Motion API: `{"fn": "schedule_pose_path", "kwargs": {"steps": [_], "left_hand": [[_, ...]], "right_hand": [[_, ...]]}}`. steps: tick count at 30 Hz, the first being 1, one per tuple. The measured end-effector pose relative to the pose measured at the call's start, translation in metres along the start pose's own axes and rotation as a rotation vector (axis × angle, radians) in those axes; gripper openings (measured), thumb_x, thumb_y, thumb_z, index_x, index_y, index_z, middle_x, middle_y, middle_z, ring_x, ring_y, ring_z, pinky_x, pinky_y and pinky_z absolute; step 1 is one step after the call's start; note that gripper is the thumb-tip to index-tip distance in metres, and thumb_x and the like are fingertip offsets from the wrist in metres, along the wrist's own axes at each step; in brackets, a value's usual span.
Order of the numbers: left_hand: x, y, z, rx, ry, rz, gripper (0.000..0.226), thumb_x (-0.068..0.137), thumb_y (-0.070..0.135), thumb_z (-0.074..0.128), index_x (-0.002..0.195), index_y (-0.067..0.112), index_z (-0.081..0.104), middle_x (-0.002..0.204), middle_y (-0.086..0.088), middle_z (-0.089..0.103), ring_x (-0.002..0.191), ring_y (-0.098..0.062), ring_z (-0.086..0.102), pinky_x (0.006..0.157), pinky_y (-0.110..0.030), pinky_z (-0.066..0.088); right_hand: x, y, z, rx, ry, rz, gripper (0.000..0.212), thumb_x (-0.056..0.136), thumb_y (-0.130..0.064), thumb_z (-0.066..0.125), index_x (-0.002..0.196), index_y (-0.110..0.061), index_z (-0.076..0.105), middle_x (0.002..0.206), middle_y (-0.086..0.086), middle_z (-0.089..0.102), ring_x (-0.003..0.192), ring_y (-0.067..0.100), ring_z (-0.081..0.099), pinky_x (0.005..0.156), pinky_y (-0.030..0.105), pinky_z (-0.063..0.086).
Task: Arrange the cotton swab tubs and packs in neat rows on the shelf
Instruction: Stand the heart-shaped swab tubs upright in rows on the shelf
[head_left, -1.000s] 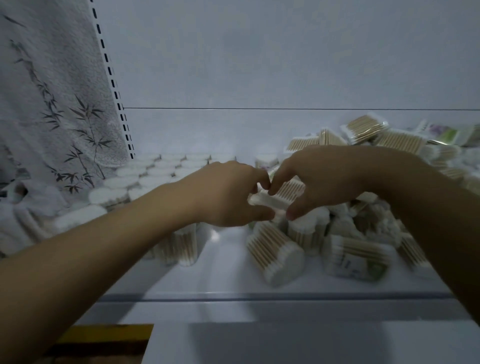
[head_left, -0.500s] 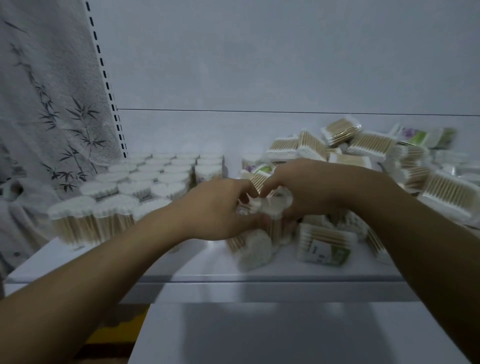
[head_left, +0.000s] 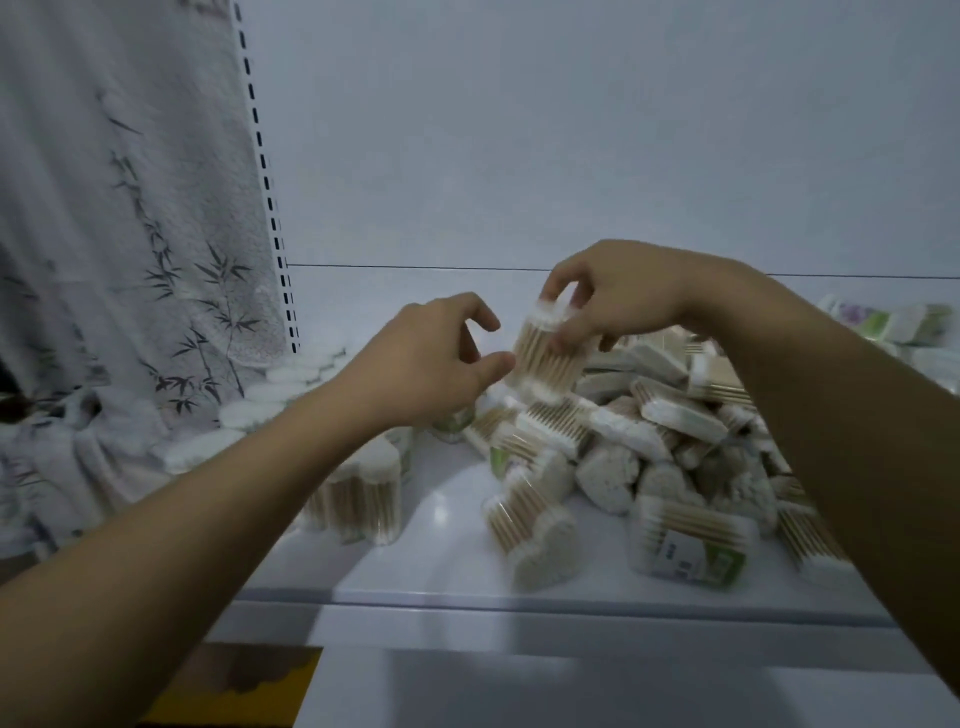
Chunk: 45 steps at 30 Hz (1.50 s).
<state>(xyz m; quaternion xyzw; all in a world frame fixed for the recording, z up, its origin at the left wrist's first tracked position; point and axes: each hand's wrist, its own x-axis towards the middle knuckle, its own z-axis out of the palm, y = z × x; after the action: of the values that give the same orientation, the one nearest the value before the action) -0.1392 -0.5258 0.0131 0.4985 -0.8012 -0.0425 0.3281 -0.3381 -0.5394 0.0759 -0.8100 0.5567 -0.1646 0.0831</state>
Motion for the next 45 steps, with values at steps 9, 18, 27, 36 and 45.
{"fn": "schedule_pose_path", "kwargs": {"steps": [9, 18, 27, 36, 45], "left_hand": [[0.014, -0.025, -0.011, -0.122, -0.088, -0.110, 0.078, 0.075, 0.058, 0.073, 0.139, 0.032, 0.038, 0.113, 0.007, 0.063, 0.097, -0.011, 0.065, 0.084, -0.030, 0.052], [0.037, -0.049, -0.025, -0.143, -0.164, -0.162, 0.049, 0.070, 0.047, 0.082, 0.103, 0.019, 0.059, 0.085, 0.006, 0.059, 0.069, -0.012, 0.058, 0.051, -0.024, 0.036], [0.055, -0.054, -0.013, 0.077, -0.297, -0.004, 0.042, 0.071, 0.038, 0.081, 0.101, 0.018, 0.060, 0.092, 0.003, 0.062, 0.080, -0.017, 0.057, 0.065, -0.027, 0.044], [0.056, -0.052, 0.001, 0.310, -0.540, 0.088, 0.044, 0.069, 0.045, 0.083, 0.097, 0.025, 0.054, 0.083, 0.014, 0.052, 0.078, -0.013, 0.051, 0.062, -0.024, 0.038], [0.060, -0.051, 0.009, 0.461, -0.602, 0.101, 0.063, 0.073, 0.044, 0.080, 0.124, 0.018, 0.053, 0.115, 0.001, 0.058, 0.091, -0.018, 0.048, 0.074, -0.025, 0.037]], "right_hand": [[0.038, -0.042, 0.047, 0.288, 0.251, 0.150, 0.045, 0.082, -0.052, 0.064, 0.080, -0.007, 0.064, 0.076, 0.005, 0.072, 0.063, 0.020, 0.072, 0.053, 0.028, 0.056], [0.054, -0.023, 0.040, 0.235, 0.204, 0.120, 0.015, 0.090, -0.018, 0.061, 0.086, -0.009, 0.072, 0.085, 0.006, 0.073, 0.073, 0.019, 0.072, 0.068, 0.034, 0.059], [0.082, -0.012, 0.100, -0.485, -0.275, 0.086, 0.063, 0.070, -0.059, 0.077, 0.118, -0.022, 0.061, 0.099, -0.003, 0.059, 0.095, 0.020, 0.055, 0.088, 0.032, 0.041], [0.111, 0.006, 0.109, -0.582, -0.480, 0.193, 0.061, 0.078, -0.049, 0.072, 0.130, -0.021, 0.060, 0.120, 0.003, 0.064, 0.104, 0.023, 0.061, 0.083, 0.033, 0.049], [0.119, 0.008, 0.109, -0.477, -0.442, 0.127, 0.048, 0.073, -0.045, 0.080, 0.110, -0.018, 0.067, 0.100, 0.003, 0.067, 0.092, 0.023, 0.064, 0.084, 0.035, 0.053]]}}
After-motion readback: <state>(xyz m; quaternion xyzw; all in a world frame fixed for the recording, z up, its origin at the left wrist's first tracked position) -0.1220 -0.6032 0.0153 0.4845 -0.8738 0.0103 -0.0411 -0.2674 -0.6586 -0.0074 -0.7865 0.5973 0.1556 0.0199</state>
